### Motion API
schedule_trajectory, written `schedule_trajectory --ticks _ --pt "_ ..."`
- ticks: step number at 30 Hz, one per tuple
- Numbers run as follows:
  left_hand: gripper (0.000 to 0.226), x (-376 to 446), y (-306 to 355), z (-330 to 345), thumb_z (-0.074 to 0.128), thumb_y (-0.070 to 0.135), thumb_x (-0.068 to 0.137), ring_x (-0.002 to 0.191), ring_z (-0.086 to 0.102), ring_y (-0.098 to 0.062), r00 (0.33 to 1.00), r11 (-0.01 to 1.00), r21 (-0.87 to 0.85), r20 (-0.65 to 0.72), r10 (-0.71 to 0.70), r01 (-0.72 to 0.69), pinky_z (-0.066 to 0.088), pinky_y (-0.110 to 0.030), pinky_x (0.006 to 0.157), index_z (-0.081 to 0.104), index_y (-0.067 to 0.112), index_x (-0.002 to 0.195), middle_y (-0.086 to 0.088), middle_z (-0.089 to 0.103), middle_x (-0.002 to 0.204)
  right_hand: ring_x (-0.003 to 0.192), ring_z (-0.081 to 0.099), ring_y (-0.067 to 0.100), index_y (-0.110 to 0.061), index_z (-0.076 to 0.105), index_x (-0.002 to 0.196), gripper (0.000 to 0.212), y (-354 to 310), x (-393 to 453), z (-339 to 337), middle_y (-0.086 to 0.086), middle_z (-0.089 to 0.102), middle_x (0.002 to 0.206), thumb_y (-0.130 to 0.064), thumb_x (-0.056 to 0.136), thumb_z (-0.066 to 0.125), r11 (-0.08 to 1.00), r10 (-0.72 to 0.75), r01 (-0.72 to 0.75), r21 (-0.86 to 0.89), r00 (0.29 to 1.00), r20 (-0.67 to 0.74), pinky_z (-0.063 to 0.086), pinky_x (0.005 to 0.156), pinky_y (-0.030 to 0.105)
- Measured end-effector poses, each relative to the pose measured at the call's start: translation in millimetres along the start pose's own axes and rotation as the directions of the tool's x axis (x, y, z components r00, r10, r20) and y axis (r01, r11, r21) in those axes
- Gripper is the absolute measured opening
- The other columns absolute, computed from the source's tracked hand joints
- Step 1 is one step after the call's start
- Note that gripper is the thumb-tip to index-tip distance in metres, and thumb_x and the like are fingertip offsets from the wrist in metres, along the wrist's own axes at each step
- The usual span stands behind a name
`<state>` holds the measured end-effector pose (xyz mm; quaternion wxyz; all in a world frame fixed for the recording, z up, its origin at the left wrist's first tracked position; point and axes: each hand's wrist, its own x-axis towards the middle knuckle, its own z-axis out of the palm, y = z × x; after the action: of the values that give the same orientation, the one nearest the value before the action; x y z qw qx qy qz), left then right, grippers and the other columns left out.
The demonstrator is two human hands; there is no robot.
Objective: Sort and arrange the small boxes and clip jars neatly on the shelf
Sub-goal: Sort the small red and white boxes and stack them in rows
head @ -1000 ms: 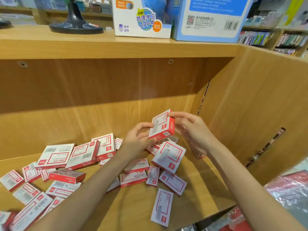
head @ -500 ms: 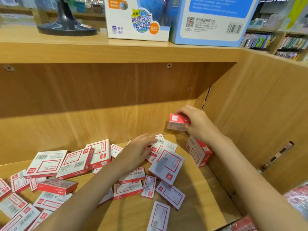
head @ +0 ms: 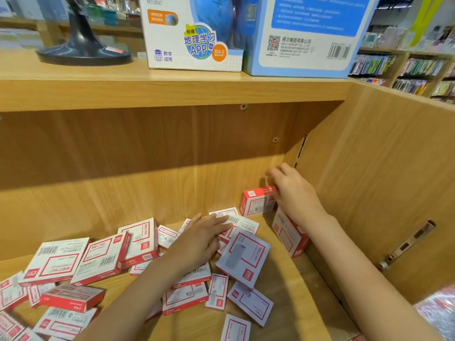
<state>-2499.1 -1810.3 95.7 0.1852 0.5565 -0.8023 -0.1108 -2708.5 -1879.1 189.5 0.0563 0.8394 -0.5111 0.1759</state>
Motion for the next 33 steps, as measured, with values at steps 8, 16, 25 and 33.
schedule_trajectory --ticks 8,16,25,33 --pt "0.046 -3 4 1 0.044 0.017 0.093 0.139 0.021 -0.012 0.998 0.998 0.061 -0.058 0.021 -0.018 -0.003 -0.027 0.111 0.038 0.029 0.138 0.01 0.03 0.148 0.11 0.047 0.028 -0.015 0.029 0.135 0.049 -14 -71 7 0.011 0.042 0.122 -0.01 0.091 0.05 0.976 0.188 -0.157 -0.151 0.958 0.216 0.043 0.077 0.03" --pt "0.044 -16 4 -5 0.048 0.016 0.092 0.136 0.03 -0.018 0.994 0.996 0.079 -0.104 0.045 -0.037 0.0 -0.034 0.112 0.044 0.025 0.135 0.004 0.039 0.144 0.113 0.051 0.016 -0.014 0.042 0.124 0.048 -12 -53 -4 0.002 0.056 0.121 -0.01 0.082 0.065 0.968 0.054 -0.082 0.239 0.991 0.12 0.041 0.082 0.017" --pt "0.039 -33 -5 -9 0.048 0.023 0.08 0.111 0.052 -0.024 0.987 0.993 0.113 -0.159 -0.005 0.023 0.029 -0.049 0.106 0.063 0.018 0.116 -0.002 0.06 0.116 0.111 0.05 0.014 -0.019 0.048 0.111 0.033 1 -23 14 0.002 0.052 0.115 -0.003 0.085 0.06 0.93 0.016 -0.086 0.359 0.981 0.195 0.039 0.081 0.017" --pt "0.035 -10 12 -16 0.051 0.027 0.091 0.118 0.039 -0.008 0.977 0.998 -0.038 -0.201 -0.066 0.059 0.027 -0.022 0.099 0.05 0.025 0.127 0.011 0.05 0.124 0.102 0.05 0.015 -0.018 0.048 0.113 0.037 12 -21 21 -0.004 0.046 0.101 -0.005 0.082 0.063 0.935 -0.029 -0.058 0.349 0.971 0.237 0.036 0.078 0.018"
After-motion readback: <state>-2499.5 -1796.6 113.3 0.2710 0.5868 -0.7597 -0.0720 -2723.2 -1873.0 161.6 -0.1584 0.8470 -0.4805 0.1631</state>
